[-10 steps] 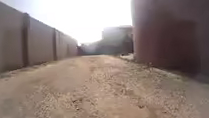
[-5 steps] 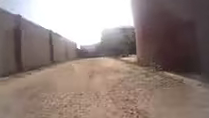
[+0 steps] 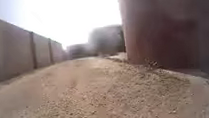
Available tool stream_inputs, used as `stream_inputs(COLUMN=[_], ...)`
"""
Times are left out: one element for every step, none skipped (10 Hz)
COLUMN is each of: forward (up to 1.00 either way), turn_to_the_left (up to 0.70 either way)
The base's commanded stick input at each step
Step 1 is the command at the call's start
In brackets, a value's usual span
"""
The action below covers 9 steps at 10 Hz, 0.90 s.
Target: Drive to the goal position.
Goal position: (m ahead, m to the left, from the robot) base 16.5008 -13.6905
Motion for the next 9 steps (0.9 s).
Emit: stream_inputs(forward=[1.0,1.0,1.0,1.0,1.0,1.0,1.0,1.0,1.0], turn_to_the_left=[0.0,0.0,0.0,0.0,0.0,0.0,0.0,0.0,0.07])
